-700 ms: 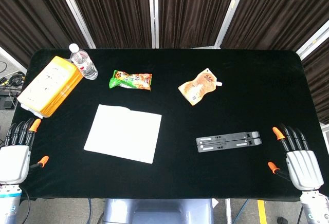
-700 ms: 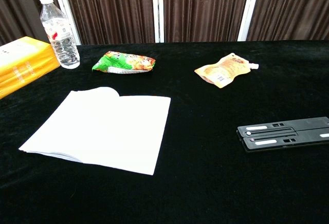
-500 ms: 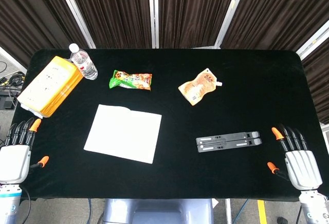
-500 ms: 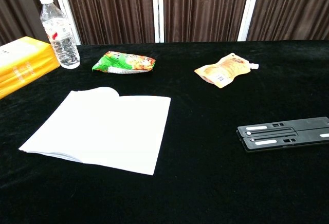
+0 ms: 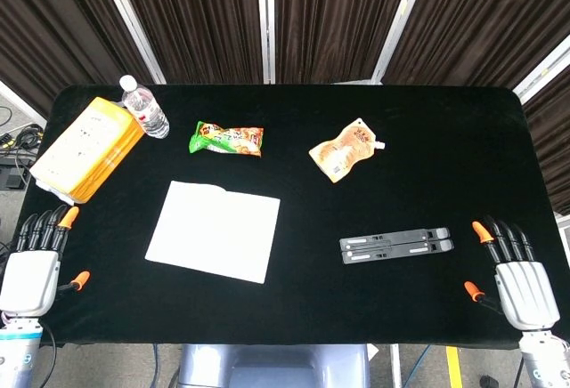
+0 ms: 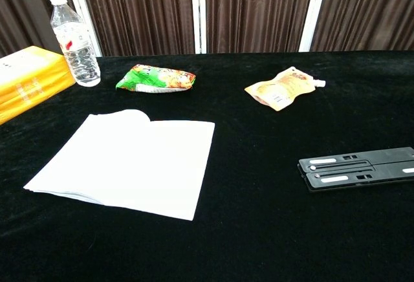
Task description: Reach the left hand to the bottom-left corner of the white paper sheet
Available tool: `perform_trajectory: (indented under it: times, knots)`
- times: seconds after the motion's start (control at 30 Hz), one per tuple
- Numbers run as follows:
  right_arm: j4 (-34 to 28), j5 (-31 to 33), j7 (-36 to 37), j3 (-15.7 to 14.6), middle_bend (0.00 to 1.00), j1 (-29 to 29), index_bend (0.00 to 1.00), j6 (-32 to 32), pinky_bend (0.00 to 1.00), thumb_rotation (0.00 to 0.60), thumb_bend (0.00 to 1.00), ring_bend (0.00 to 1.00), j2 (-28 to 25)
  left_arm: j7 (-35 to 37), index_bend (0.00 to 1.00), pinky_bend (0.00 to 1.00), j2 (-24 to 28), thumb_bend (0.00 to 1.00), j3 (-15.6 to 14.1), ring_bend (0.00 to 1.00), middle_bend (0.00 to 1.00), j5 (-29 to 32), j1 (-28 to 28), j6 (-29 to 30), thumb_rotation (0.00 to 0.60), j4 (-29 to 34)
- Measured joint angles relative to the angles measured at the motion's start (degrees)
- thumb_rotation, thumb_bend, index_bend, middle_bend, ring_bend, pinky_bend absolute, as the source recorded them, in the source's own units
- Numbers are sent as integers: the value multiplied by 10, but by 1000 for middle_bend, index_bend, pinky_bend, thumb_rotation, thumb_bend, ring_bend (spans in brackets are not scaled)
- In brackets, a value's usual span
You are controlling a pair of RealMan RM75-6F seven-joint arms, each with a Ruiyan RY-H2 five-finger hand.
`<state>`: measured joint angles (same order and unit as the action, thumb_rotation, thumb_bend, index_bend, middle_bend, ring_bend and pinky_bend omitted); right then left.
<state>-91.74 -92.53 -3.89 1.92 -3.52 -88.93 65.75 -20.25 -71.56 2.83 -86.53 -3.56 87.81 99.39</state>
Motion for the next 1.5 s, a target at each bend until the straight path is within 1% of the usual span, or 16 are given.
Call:
perform_trajectory:
  times: [0.3, 0.47, 0.53, 0.63, 0.87, 1.0, 1.2, 1.5]
  knots:
    - [-1, -6, 0, -5, 0, 0, 0, 3, 0, 600, 68, 0, 3, -16, 0, 0, -18, 140, -9, 0, 0, 0, -6, -17, 600, -15]
    - [-4, -8, 4, -5, 0, 0, 0, 2, 0, 600, 68, 0, 1, -42, 0, 0, -48, 188, -14, 0, 0, 3, -20, -47, 600, -34]
    - [-6, -8, 7, -5, 0, 0, 0, 2, 0, 600, 69, 0, 0, -53, 0, 0, -60, 242, -15, 0, 0, 3, -27, -58, 600, -41]
    - [-7, -8, 10, -6, 0, -1, 0, 2, 0, 600, 69, 0, -2, -69, 0, 0, -81, 272, -15, 0, 0, 5, -40, -76, 600, -54]
    - [-8, -8, 17, -6, 0, -1, 0, 3, 0, 600, 69, 0, -5, -114, 0, 0, -142, 278, 2, 0, 0, 25, -80, -124, 600, -95]
    - [-9, -6, 22, -5, 0, -1, 0, 3, 0, 600, 69, 0, -6, -130, 0, 0, -159, 278, 10, 0, 0, 40, -95, -146, 600, -113]
    - [-9, -5, 28, -4, 0, -2, 0, 5, 0, 600, 69, 0, -9, -151, 0, 0, -189, 275, 25, 0, 0, 79, -123, -188, 600, -144]
    - [-9, -7, 28, -5, 0, -2, 0, 5, 0, 600, 69, 0, -8, -167, 0, 0, -214, 274, 20, 0, 0, 102, -138, -203, 600, -167]
